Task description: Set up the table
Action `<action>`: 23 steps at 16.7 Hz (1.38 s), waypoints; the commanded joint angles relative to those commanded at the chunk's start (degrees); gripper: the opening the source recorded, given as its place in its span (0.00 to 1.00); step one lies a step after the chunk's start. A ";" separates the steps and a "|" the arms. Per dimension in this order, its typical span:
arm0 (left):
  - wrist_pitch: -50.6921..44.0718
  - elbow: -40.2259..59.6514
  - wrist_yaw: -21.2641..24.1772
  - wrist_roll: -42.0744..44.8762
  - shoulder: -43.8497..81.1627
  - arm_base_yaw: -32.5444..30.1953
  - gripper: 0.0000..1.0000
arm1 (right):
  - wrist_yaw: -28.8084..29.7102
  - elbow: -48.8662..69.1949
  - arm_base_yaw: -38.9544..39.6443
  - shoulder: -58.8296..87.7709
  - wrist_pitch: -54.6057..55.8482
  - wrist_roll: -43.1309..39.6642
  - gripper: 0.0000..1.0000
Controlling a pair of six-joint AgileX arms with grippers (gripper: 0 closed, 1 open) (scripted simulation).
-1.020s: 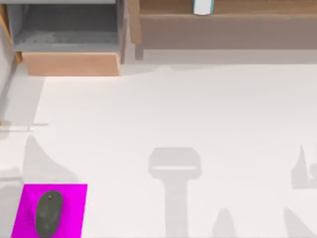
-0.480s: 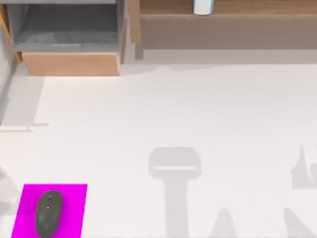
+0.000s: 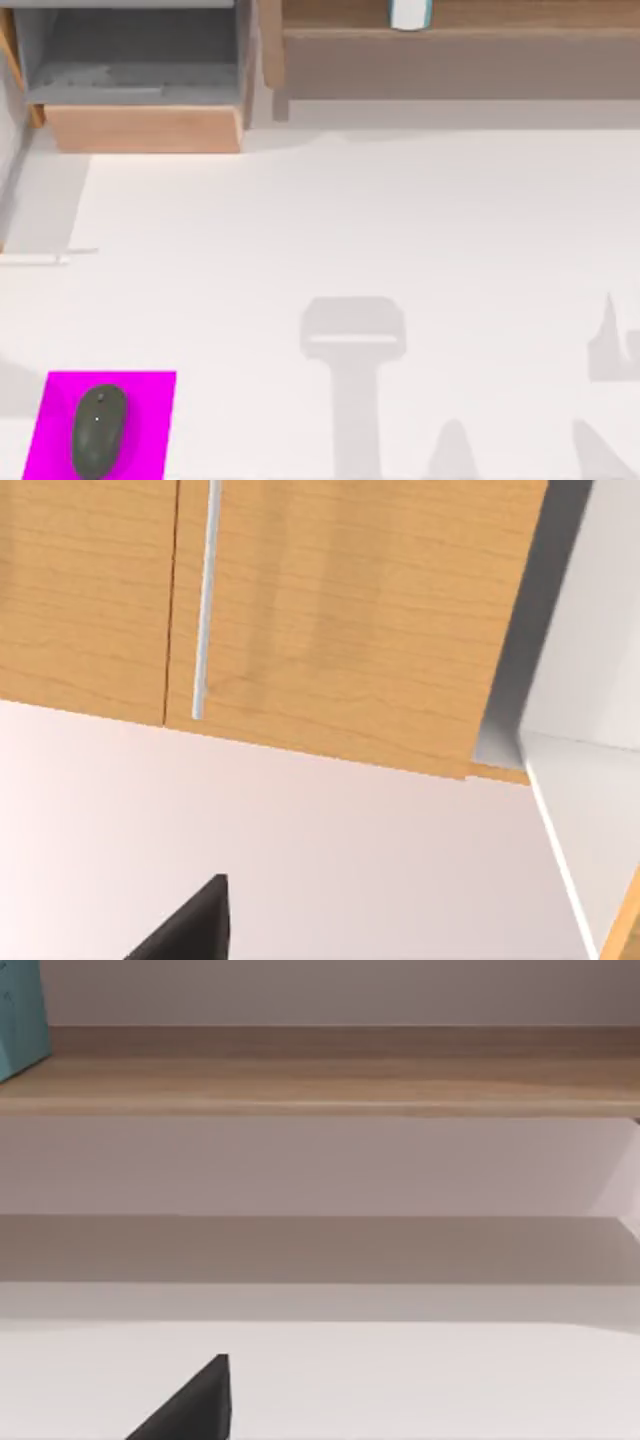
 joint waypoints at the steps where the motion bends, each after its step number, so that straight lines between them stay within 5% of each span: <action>1: 0.22 -0.03 0.35 2.42 0.91 -0.29 1.00 | 0.00 0.00 0.00 0.00 0.00 0.00 1.00; 8: -0.71 -0.77 1.53 12.63 4.91 -1.82 1.00 | 0.00 0.00 0.00 0.00 0.00 0.00 1.00; 23: -3.38 3.66 -1.88 12.83 6.79 -5.28 1.00 | 0.00 0.00 0.00 0.00 0.00 0.00 1.00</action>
